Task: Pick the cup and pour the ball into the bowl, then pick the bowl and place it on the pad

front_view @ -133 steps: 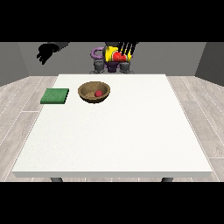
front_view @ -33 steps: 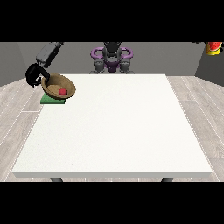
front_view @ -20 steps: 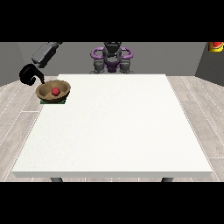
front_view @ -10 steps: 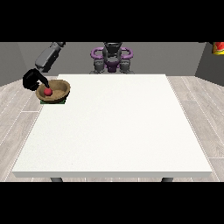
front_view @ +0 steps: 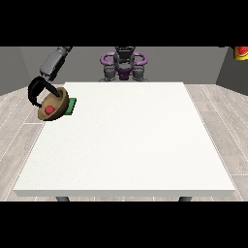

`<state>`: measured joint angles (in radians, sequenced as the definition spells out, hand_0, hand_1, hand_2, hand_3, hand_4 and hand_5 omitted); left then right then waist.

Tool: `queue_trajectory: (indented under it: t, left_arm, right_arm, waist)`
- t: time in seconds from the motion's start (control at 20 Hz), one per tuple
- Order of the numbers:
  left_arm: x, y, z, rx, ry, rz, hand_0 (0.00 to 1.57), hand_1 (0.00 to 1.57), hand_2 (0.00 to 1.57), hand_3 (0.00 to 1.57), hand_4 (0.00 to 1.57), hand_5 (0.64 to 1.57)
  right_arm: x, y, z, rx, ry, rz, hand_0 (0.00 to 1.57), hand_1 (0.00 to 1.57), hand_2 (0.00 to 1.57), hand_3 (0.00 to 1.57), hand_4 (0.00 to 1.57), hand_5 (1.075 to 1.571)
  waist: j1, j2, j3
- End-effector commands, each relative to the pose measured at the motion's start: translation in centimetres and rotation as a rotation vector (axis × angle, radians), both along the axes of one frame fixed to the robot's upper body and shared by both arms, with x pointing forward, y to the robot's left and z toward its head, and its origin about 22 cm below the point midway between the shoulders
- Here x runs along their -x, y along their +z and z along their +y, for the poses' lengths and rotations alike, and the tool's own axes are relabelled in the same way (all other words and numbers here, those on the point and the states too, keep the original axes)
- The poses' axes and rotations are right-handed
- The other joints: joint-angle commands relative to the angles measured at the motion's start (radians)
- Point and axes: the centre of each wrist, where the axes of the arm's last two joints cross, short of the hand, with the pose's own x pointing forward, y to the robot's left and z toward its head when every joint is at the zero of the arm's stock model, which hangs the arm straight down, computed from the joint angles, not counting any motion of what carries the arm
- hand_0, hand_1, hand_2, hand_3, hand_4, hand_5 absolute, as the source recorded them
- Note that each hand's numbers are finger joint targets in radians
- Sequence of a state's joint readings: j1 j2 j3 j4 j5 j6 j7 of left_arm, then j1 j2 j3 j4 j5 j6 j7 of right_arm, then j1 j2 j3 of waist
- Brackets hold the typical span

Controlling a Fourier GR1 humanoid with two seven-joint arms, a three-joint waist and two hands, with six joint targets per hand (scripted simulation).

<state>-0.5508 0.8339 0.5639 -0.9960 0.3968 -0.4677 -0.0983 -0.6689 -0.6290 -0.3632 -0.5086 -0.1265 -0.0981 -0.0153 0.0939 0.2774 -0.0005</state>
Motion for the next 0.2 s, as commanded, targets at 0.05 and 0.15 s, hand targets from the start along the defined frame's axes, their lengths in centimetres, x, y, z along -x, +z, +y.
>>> queue_trajectory:
  t: [0.05,0.15]
  left_arm:
    - [-1.2,-1.2,-2.4,0.010,0.012,0.061,0.00,0.00,0.00,0.00,1.19,1.569]
    - [0.4,-3.5,0.3,-0.002,0.031,0.118,0.00,0.00,0.00,0.00,1.19,1.569]
  right_arm:
    - [0.4,1.6,-1.6,0.038,0.037,0.077,0.00,0.00,0.00,0.00,0.00,1.400]
    - [-0.1,3.5,-1.4,0.047,0.080,0.087,0.00,0.00,0.00,0.00,0.20,1.375]
  waist:
    - [-0.019,-0.077,0.0014]
    - [-0.039,-0.150,-0.0008]
